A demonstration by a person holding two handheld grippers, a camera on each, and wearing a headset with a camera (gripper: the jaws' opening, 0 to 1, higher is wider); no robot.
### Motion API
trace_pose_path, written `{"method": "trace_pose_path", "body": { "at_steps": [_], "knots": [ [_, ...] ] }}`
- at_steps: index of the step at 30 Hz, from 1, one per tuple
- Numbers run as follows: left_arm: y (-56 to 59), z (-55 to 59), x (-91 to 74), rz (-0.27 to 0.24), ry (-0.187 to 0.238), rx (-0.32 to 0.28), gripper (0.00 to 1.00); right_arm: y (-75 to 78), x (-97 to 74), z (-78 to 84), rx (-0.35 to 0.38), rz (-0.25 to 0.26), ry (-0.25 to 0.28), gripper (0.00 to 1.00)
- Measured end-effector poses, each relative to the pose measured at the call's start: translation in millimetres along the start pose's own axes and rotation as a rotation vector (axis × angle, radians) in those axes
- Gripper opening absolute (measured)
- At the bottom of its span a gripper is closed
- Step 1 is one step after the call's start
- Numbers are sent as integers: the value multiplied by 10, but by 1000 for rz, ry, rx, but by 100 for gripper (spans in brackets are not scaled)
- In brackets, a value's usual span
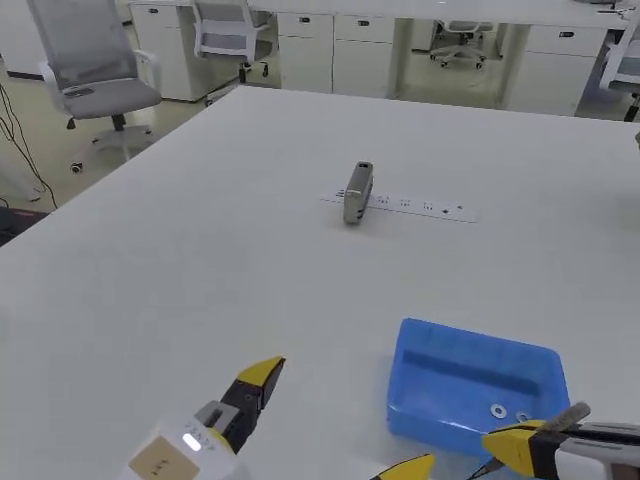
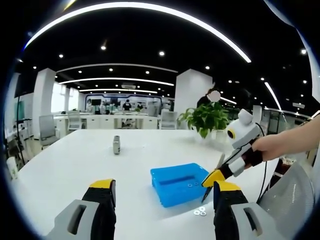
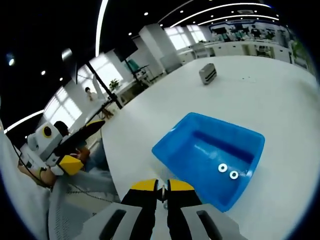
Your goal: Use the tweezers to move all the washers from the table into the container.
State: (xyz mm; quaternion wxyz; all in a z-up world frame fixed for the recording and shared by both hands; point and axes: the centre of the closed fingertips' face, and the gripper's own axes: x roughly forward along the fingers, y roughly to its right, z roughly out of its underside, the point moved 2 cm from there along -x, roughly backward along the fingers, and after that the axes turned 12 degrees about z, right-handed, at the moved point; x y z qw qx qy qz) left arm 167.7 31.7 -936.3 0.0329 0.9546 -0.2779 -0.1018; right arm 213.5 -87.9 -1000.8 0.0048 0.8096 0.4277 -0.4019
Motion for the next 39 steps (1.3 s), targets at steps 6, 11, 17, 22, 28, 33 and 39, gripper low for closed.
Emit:
{"method": "trace_pose_path", "body": {
  "at_steps": [6, 11, 17, 22, 28, 33, 39],
  "knots": [
    [3, 17, 4, 5, -10, -4, 80, 12, 107, 143, -38, 10, -57, 3],
    [7, 23, 8, 6, -16, -2, 80, -5, 156, 227, -77, 25, -95, 3],
    [12, 29, 12, 10, -21, -4, 79, 5, 175, 264, -125, 34, -118, 3],
    [4, 33, 10, 4, -23, -4, 79, -41, 184, 301, -187, 25, -141, 3],
    [-3, 40, 12, -4, -28, -4, 79, -130, 185, 314, -323, 31, -146, 4],
    [-10, 44, 12, -12, -31, -2, 80, -229, 200, 348, -460, 40, -128, 4],
    [9, 21, 11, 2, -12, -8, 81, -291, 214, 383, -579, 51, -106, 4]
  ]
}}
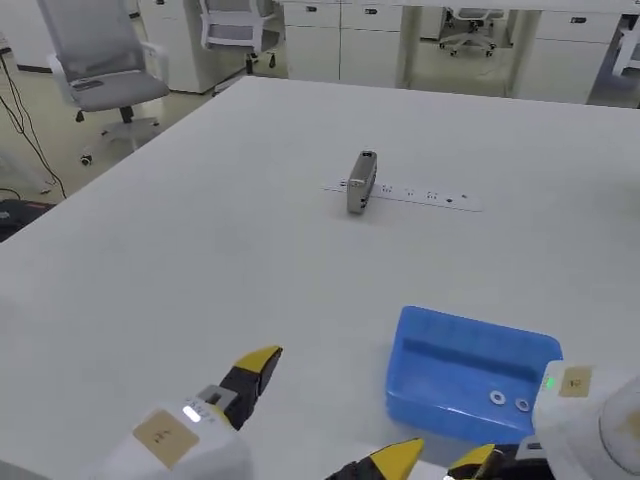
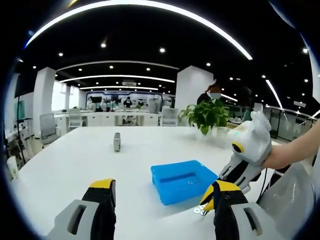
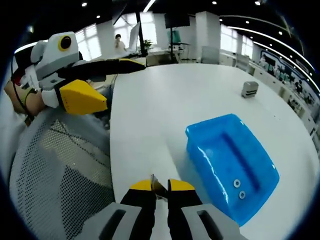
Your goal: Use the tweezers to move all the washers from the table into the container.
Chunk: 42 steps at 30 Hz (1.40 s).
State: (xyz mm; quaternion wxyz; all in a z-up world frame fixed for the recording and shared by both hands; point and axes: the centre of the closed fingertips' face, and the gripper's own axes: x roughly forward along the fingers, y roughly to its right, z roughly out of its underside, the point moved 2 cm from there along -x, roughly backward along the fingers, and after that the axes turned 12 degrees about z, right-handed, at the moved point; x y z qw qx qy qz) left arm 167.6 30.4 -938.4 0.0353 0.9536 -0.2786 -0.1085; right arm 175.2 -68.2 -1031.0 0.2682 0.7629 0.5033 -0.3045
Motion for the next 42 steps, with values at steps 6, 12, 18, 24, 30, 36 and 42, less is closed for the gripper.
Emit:
{"method": "trace_pose_path", "body": {
  "at_steps": [6, 12, 18, 24, 30, 36, 42],
  "knots": [
    [38, -98, -3, 28, 78, -42, 88, 17, -15, 39, -52, 20, 41, 3],
    [-5, -72, -11, -2, 62, -25, 90, 19, -12, 43, -57, 21, 80, 3],
    [-46, -65, -23, -26, 58, -19, 91, 34, 10, 23, -53, 0, 114, 2],
    [-19, -45, -10, -17, 40, -18, 90, 55, 4, 45, 42, 39, 130, 2],
    [40, -7, 8, 12, 12, -8, 87, 116, -10, 41, 157, 82, 137, 2],
    [5, 15, -8, -7, -2, -5, 86, 159, -20, 44, 238, 120, 120, 3],
    [48, -8, -3, 29, 5, 11, 85, 218, -138, -47, 373, 201, 165, 3]
  ]
}}
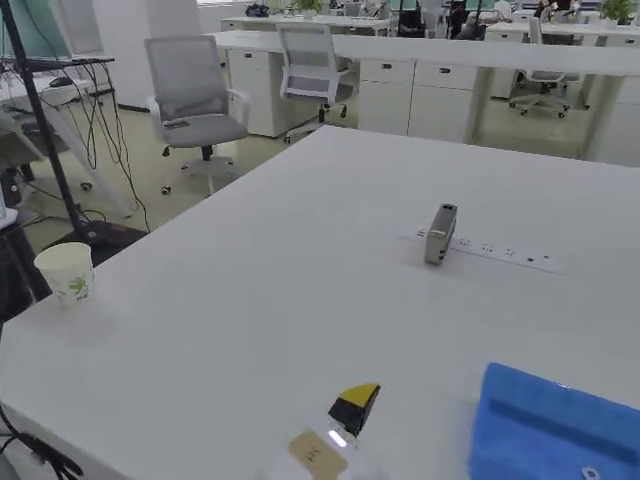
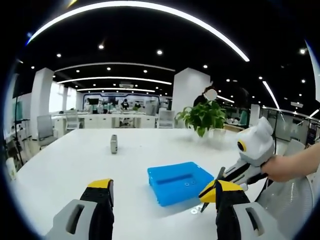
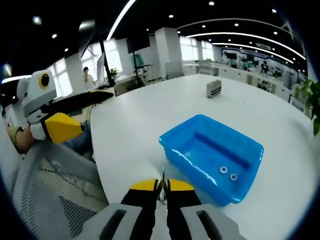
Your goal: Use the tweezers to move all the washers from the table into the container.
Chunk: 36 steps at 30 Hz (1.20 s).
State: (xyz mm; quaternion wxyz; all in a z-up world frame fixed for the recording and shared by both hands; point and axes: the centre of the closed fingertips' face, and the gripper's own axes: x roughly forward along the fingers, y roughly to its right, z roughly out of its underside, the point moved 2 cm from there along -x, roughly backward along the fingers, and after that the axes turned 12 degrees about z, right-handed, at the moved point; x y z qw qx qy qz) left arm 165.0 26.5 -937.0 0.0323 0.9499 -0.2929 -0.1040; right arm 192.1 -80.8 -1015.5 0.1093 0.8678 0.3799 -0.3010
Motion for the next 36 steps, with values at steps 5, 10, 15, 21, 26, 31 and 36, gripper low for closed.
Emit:
{"method": "trace_pose_path", "body": {
  "at_steps": [5, 10, 15, 21, 26, 31, 36],
  "knots": [
    [-3, 18, 10, 6, -13, 23, 89, 51, -59, -55, 4, 39, 7, 3],
    [-11, 6, 10, 20, 1, 18, 91, 100, -123, -170, 36, 71, 20, 3],
    [9, 37, 39, 46, -13, 14, 92, 120, -168, -279, 60, 91, 52, 3],
    [4, 50, 44, 47, -15, 1, 93, 174, -163, -352, 74, 93, 61, 3],
    [4, 35, 39, 47, -4, 5, 93, 203, -146, -468, 95, 81, 77, 3],
    [7, 45, 46, 50, -13, 12, 92, 270, -105, -596, 153, 72, 93, 3],
    [17, 68, 50, 54, -26, 15, 91, 385, -11, -688, 147, 78, 97, 3]
  ]
}}
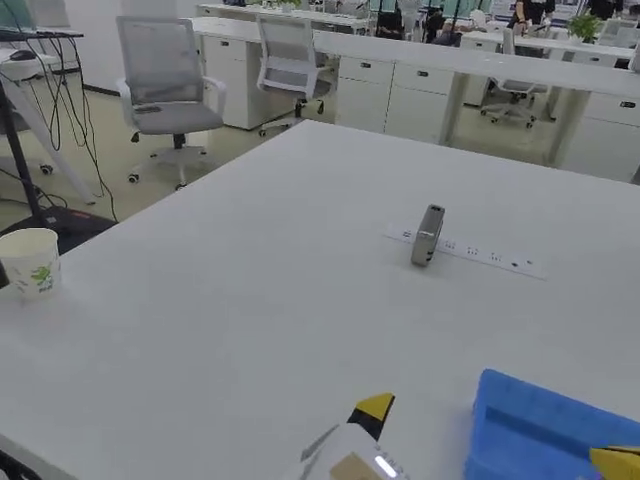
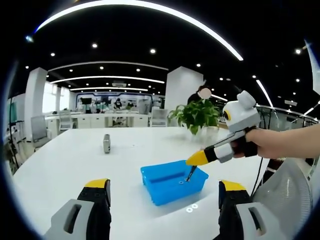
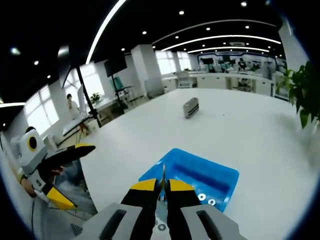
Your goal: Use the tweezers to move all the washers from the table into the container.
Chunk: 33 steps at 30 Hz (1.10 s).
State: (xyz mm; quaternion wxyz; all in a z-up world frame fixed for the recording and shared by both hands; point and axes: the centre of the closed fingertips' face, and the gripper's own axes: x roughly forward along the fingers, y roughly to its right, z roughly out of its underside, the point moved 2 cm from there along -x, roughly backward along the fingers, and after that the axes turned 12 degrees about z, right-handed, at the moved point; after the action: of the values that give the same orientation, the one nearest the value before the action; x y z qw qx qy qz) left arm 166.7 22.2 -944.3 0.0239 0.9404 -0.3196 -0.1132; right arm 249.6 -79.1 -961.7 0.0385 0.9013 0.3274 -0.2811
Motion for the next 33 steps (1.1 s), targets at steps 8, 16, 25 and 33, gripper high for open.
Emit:
{"method": "trace_pose_path", "body": {
  "at_steps": [8, 16, 25, 33],
  "knots": [
    [35, -72, -23, 10, 52, 4, 92, 169, 333, 52, -74, 14, -79, 3],
    [57, -154, -38, 22, 111, -16, 94, 233, 504, 91, -103, 6, -118, 3],
    [120, -188, -37, 51, 131, -27, 94, 319, 572, 173, -103, 3, -147, 3],
    [121, -209, -45, 45, 144, -21, 93, 321, 577, 201, -119, -3, -155, 3]
  ]
}}
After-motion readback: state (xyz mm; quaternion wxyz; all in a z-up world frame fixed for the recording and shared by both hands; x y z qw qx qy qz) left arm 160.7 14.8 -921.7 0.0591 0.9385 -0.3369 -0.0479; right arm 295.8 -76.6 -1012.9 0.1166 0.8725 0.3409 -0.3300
